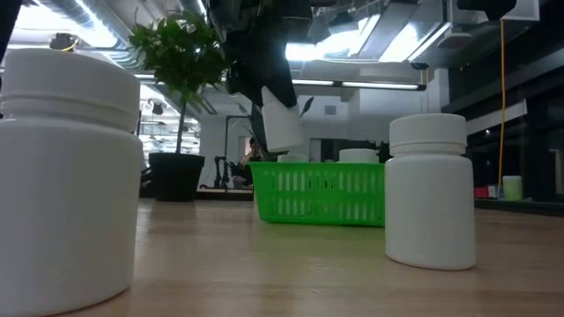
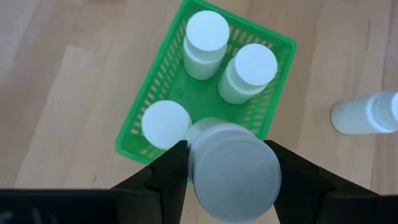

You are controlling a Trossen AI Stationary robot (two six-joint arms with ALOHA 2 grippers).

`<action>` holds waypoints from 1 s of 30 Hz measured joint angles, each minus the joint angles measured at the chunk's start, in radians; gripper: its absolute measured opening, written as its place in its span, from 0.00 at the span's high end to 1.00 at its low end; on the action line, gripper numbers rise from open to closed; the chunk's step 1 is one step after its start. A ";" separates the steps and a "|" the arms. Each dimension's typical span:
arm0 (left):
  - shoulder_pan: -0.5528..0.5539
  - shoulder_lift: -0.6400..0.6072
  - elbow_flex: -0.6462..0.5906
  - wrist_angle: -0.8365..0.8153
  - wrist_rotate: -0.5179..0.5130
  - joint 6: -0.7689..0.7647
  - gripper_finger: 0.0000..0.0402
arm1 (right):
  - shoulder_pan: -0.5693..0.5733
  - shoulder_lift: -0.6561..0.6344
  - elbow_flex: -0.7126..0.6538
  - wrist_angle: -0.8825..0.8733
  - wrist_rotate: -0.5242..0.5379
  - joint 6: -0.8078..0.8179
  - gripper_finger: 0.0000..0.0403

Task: Pick and place pill bottles into a basket
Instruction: Put the white pill bottle into the green basket

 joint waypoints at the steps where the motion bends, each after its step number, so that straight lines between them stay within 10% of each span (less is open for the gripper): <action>1: 0.002 0.003 0.000 0.000 0.003 0.002 0.56 | 0.000 -0.001 0.000 0.000 0.000 0.000 0.35; 30: -0.012 0.091 -0.001 0.042 0.060 -0.024 0.56 | 0.000 -0.001 0.000 0.000 -0.006 -0.022 0.35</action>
